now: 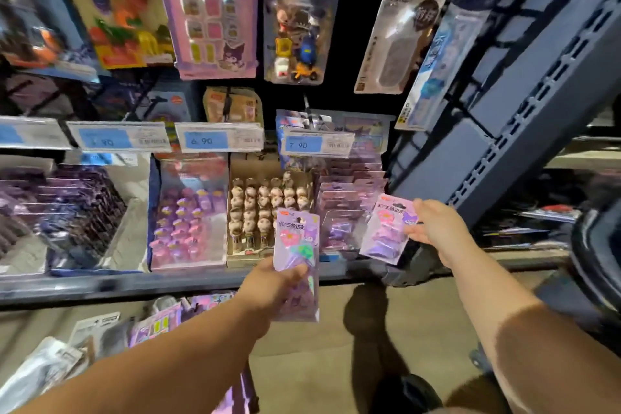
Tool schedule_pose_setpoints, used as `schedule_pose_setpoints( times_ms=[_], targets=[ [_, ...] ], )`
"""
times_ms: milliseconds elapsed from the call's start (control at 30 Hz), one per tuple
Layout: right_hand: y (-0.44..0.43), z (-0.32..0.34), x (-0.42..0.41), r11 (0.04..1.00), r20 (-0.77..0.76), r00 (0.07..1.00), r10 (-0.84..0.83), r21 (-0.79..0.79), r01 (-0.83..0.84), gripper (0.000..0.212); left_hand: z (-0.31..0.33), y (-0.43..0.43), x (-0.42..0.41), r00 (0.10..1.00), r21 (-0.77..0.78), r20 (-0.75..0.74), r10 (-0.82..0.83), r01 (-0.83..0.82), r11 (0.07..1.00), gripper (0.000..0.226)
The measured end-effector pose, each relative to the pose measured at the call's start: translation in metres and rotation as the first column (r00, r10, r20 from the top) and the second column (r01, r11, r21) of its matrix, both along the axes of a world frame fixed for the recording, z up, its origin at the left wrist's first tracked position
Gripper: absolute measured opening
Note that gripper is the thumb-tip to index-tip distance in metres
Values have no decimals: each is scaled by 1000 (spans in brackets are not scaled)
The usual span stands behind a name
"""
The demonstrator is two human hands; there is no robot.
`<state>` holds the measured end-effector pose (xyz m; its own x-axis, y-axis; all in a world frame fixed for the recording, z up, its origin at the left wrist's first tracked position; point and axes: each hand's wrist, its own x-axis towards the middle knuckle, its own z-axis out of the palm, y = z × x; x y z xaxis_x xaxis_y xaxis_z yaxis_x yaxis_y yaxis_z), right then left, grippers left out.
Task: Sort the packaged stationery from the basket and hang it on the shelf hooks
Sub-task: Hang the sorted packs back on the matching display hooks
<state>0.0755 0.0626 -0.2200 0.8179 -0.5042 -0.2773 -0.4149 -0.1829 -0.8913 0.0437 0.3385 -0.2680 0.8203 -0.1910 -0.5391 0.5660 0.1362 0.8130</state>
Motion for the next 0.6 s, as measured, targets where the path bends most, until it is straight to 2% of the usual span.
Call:
schedule_pose_setpoints(
  times_ms=[167, 300, 500, 600],
  targets=[
    [1, -15, 13, 986, 99, 995, 20, -166, -3, 16, -5, -18, 10, 1000, 23, -18, -4, 4, 1000, 4],
    [4, -16, 25, 957, 118, 993, 22, -289, 13, 19, -5, -25, 20, 1000, 4, -24, 9, -9, 1000, 9],
    [2, -13, 43, 947, 173, 984, -39, -307, 91, 23, -7, -33, 34, 999, 37, -43, 27, -26, 999, 20],
    [-1, -16, 55, 951, 169, 986, -14, -304, 65, 23, -7, -40, 41, 999, 54, -46, 22, -19, 998, 19]
  ],
)
